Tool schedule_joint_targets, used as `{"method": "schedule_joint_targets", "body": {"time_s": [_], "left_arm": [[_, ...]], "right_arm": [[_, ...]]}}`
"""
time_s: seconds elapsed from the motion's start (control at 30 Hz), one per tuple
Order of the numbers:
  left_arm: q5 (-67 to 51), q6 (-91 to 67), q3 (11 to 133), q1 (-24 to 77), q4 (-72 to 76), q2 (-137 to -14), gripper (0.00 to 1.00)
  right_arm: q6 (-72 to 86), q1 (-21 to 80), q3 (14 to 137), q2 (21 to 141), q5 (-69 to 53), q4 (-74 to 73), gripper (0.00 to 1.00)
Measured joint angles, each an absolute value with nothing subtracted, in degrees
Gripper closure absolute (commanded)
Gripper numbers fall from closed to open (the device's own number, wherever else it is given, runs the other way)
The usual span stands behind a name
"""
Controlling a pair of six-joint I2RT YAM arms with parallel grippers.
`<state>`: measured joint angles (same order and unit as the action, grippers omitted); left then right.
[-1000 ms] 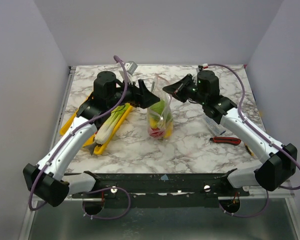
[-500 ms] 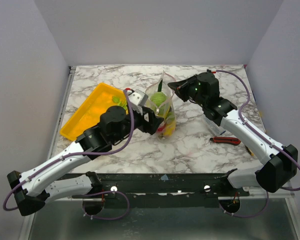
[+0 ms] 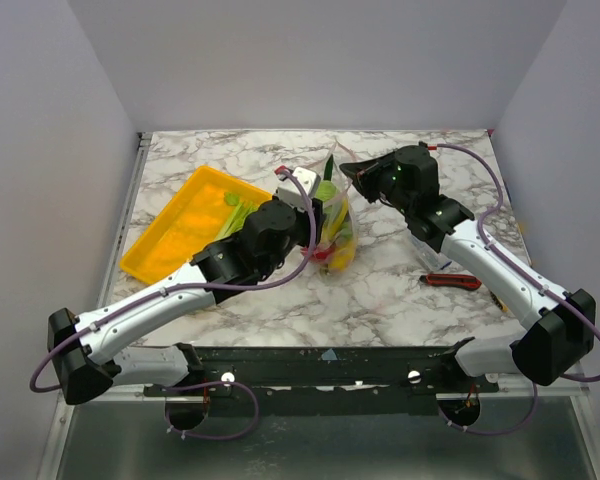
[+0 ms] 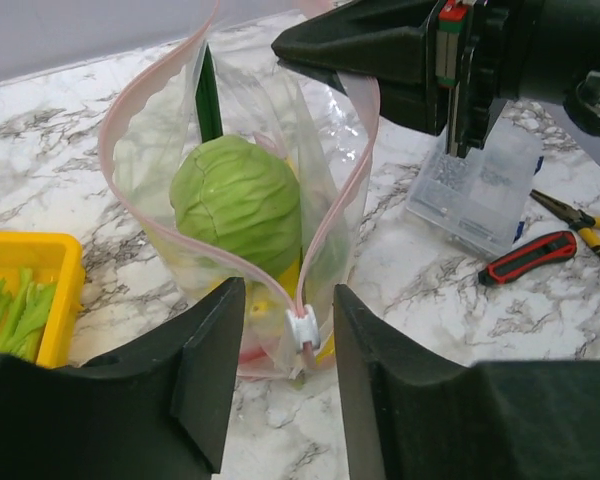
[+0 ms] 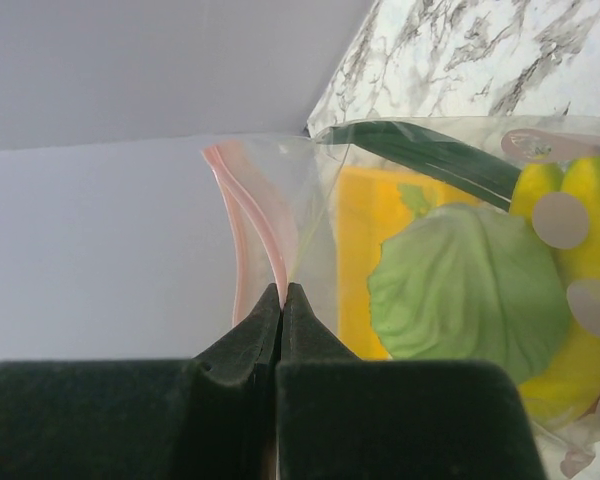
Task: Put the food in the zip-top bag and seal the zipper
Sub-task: Adjust the zipper food storage bag at the center of the board.
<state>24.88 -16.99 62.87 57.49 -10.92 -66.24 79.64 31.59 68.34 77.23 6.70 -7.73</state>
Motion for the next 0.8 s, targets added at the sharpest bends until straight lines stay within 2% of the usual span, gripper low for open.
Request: {"method": "schedule_joint_targets", "body": {"time_s": [0.2, 0.23, 0.27, 0.43, 0.53, 0.7, 0.8], "left_arm": [[26.7, -16.3, 66.3, 57.5, -10.6, -69.9, 0.91], [26.8, -16.3, 66.3, 57.5, -10.6, -70.1, 0.98], [26.8, -16.3, 66.3, 57.5, -10.6, -70.3, 1.00], [24.7, -15.4, 66.3, 55.9, -10.8, -70.3, 1.00], [19.3, -14.2, 66.1, 52.6, -11.7, -69.0, 1.00], [4.6, -11.3, 66.1, 44.2, -15.0, -64.6, 1.00], [-8.1, -8.1, 66.1, 39.0, -16.8, -62.6, 1.00]], "right_arm": [[80.0, 31.6, 68.2, 77.2, 7.3, -7.7, 0.99], [80.0, 31.6, 68.1, 77.2, 7.4, -7.7, 0.96], [79.9, 31.6, 68.1, 77.1, 7.4, -7.7, 0.92], [75.2, 31.6, 67.5, 76.5, 8.0, -6.8, 0.51], [66.8, 31.6, 67.3, 75.3, 7.5, -6.0, 0.37], [44.1, 31.4, 69.4, 73.4, 1.3, -5.7, 0.30], [29.8, 31.4, 73.1, 73.4, -3.2, -7.0, 0.28]]}}
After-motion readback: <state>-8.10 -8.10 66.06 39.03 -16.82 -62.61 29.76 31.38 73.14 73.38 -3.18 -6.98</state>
